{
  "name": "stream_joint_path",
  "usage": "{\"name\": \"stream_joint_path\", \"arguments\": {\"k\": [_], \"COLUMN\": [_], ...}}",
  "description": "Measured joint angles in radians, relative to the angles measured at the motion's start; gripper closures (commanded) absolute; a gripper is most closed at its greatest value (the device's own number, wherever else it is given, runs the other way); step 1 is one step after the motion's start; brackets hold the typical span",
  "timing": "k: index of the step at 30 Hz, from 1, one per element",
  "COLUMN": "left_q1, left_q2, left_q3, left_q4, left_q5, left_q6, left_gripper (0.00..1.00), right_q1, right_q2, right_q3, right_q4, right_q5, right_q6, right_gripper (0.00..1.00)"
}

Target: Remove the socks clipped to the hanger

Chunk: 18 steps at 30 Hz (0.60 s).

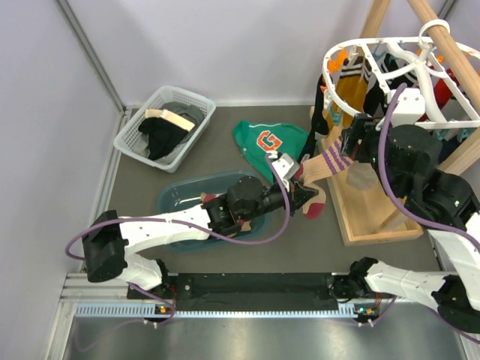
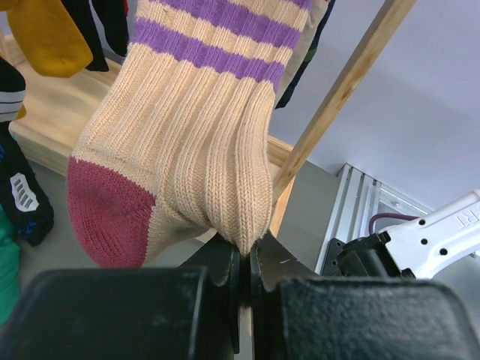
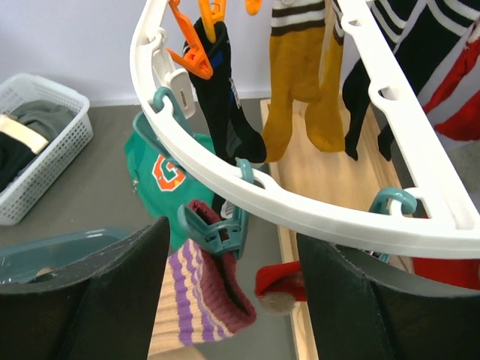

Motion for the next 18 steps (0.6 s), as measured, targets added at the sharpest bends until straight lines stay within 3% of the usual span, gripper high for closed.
{"name": "stream_joint_path", "arguments": {"k": [11, 15, 18], "left_q1": [0.003, 0.003, 0.003], "left_q2": [-0.003, -0.004, -0.006], "left_q3": [-0.011, -0.015, -0.025], "left_q4": [0.000, 0.000, 0.001], "left_q5": [0.027, 0.042, 0.045], "left_q6": [-0.006, -0.019, -0.023], "left_gripper": [1.00, 1.00, 1.00], "right_q1": [-0.033, -0.035, -0.037], "right_q2": [0.024, 0.043, 0.058], "right_q3": [-0.026, -0.026, -0.026], "right_q4": [0.094, 0.127, 0.146], "right_q5": [-0.070, -0.076, -0.077], "right_q6": [-0.023, -0.029, -0.029], "right_gripper": [0.52, 0.74, 0.83]}}
